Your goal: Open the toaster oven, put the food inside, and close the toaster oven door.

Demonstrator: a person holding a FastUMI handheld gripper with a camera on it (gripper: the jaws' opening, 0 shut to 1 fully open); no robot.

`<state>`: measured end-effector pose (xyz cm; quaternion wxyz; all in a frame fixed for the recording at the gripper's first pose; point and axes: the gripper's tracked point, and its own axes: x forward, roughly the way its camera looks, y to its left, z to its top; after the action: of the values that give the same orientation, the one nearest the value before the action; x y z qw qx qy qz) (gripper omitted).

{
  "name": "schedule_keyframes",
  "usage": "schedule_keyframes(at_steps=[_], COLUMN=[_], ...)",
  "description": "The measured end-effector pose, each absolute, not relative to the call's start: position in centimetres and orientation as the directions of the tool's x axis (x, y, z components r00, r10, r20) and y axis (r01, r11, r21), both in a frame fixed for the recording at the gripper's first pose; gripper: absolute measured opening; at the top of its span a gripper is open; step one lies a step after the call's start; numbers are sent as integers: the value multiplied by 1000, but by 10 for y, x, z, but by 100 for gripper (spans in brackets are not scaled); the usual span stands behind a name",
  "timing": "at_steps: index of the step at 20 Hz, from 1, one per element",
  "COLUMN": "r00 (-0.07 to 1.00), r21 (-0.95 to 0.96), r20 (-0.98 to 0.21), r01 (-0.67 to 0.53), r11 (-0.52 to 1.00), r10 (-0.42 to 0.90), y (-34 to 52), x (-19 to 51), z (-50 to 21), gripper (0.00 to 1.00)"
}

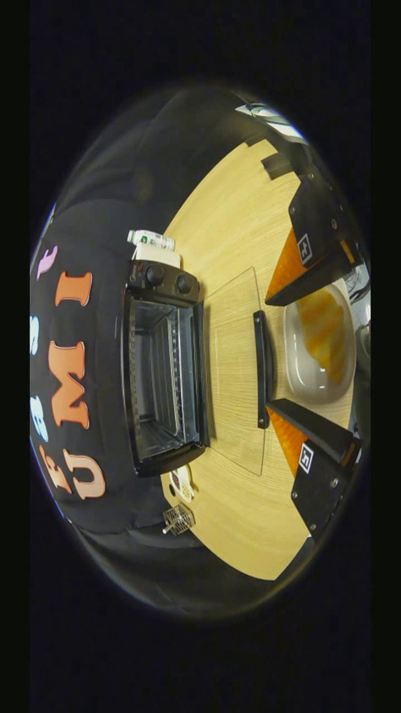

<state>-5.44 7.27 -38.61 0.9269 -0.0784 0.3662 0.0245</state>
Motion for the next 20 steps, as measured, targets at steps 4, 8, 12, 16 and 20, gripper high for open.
schedule_keyframes(at_steps=[4,8,12,16,20], r00=[716,694,653,642,610], r21=[-138,-110,-85,-81,-104], r20=[-695,-714,-748,-756,-778], r01=[-46,13,81,102,114], r11=[989,994,993,992,988], r10=[-63,-88,-118,-128,-152], y=[61,53,48,51,49], x=[-86,-109,-125,-121,-119], z=[-384,-396,-416,-425,-438], gripper=[100,100,100,99,99])
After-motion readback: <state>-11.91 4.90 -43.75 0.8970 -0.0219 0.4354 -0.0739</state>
